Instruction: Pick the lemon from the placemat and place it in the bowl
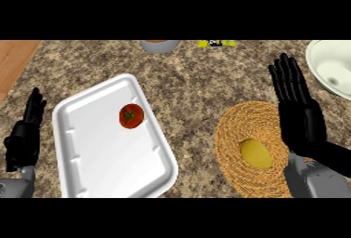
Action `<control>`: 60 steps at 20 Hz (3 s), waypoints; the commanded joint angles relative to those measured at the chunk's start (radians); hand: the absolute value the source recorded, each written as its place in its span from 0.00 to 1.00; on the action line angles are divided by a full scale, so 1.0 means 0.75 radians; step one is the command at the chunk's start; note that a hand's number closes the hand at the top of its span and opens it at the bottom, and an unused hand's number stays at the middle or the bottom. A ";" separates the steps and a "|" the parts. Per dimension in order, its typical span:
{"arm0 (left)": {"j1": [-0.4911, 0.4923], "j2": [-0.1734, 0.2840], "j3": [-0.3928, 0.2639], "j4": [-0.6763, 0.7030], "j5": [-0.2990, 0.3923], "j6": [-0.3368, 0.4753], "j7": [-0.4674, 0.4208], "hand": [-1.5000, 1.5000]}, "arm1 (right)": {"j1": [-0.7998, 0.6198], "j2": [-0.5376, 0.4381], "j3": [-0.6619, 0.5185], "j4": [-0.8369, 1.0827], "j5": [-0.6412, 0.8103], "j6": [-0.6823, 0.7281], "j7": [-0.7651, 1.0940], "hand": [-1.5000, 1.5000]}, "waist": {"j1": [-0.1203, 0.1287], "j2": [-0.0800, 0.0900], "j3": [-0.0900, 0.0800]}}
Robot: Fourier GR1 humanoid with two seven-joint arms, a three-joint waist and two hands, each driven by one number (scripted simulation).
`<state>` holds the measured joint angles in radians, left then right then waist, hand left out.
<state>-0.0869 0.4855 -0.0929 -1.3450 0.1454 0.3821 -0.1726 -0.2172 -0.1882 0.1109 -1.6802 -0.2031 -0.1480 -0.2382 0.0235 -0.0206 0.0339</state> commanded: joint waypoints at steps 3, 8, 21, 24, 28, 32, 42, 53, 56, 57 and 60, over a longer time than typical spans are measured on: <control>-0.055 -0.027 -0.150 -0.151 0.033 -0.197 0.078 0.50 | 0.015 -0.120 0.000 -0.006 -0.052 0.141 0.134 1.00 | -0.042 0.023 -0.044; -0.100 -0.171 -0.335 -0.191 0.117 -0.366 0.114 0.50 | 0.095 -0.454 0.046 0.122 0.340 0.167 0.154 1.00 | -0.098 0.038 -0.051; -0.152 -0.212 -0.360 -0.284 0.125 -0.431 0.263 0.50 | -0.135 -0.624 0.223 0.143 0.584 0.438 0.361 0.00 | -0.012 0.026 -0.049; -0.168 -0.238 -0.377 -0.255 0.115 -0.426 0.272 0.50 | -0.178 -0.720 0.335 0.070 0.688 0.583 0.542 0.00 | -0.021 0.024 -0.051; -0.164 -0.228 -0.371 -0.270 0.106 -0.425 0.277 0.50 | -0.230 -0.847 0.429 0.018 0.584 0.964 0.719 0.00 | -0.014 0.022 -0.053; -0.116 -0.223 -0.363 -0.293 0.109 -0.435 0.268 0.50 | -0.374 -0.772 0.425 -0.024 0.381 1.212 1.035 0.00 | -0.009 0.023 -0.051; -0.022 -0.243 -0.351 -0.352 0.036 -0.444 0.241 0.50 | -0.464 -0.493 0.520 -0.056 0.169 1.318 1.638 0.00 | -0.023 0.024 -0.047; -0.087 -0.306 -0.247 -0.269 0.008 -0.550 0.248 0.50 | -0.223 -0.467 0.472 -0.298 0.503 1.291 1.470 0.00 | -0.038 0.025 -0.045; 0.027 -0.305 -0.273 -0.346 -0.041 -0.544 0.229 0.50 | -0.156 -0.459 0.462 -0.313 0.645 1.263 1.378 0.00 | -0.032 0.025 -0.045; -0.126 -0.367 -0.248 -0.246 -0.058 -0.530 0.297 0.50 | -0.218 -0.398 0.444 -0.216 0.693 1.270 1.320 0.00 | -0.032 0.028 -0.045; -0.064 -0.347 -0.219 -0.327 -0.007 -0.568 0.290 0.50 | -0.140 -0.413 0.512 -0.265 0.884 1.178 1.247 0.00 | -0.029 0.027 -0.045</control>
<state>-0.1376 0.2337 -0.2778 -1.5724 0.1303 -0.0247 0.0407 -0.3568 -0.5142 0.4615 -1.8686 0.3214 0.7900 0.7432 -0.0002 -0.0008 0.0001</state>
